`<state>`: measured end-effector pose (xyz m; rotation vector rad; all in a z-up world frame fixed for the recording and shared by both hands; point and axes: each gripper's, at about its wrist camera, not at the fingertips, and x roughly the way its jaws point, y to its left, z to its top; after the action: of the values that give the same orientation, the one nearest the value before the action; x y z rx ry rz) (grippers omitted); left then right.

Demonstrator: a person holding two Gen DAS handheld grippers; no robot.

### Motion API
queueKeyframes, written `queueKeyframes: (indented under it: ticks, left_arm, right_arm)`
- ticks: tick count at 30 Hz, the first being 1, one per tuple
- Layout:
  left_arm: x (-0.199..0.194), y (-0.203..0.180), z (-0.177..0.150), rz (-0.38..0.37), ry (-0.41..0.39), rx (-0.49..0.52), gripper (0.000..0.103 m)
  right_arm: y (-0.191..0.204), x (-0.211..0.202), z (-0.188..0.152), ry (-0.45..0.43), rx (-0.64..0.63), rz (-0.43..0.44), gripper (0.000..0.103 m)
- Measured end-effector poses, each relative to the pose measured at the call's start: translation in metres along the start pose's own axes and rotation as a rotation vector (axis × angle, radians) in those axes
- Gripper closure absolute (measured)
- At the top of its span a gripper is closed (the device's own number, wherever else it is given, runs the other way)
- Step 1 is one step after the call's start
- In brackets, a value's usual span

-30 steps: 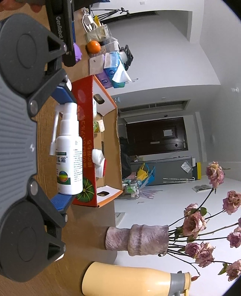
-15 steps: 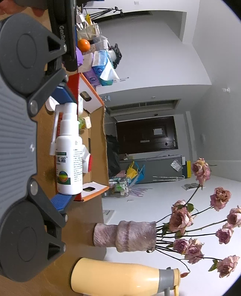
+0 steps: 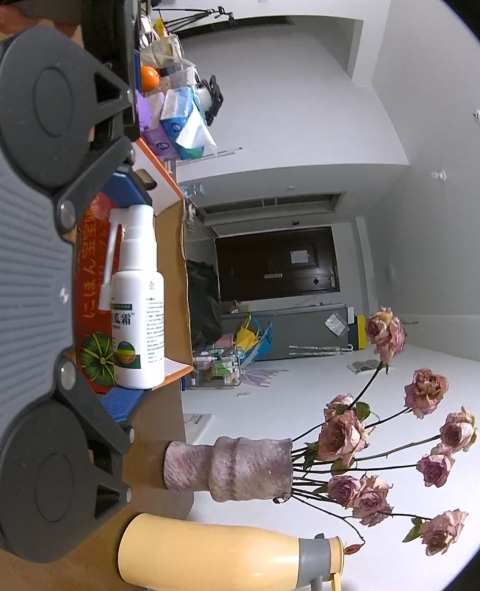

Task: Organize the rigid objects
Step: 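Lift and carry the white spray bottle and purple cap toward the cardboard box, then lower the white spray bottle and purple cap into the cardboard box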

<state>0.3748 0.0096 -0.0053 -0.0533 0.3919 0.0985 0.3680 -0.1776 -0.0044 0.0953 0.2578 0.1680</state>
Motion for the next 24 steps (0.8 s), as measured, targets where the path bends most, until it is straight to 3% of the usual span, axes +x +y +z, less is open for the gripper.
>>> queueKeyframes:
  ticks: [24]
  left_arm:
    - [0.075, -0.004, 0.034, 0.023, -0.014, -0.009, 0.048]
  right_arm:
    - [-0.004, 0.076, 0.017, 0.049, 0.009, -0.025, 0.006]
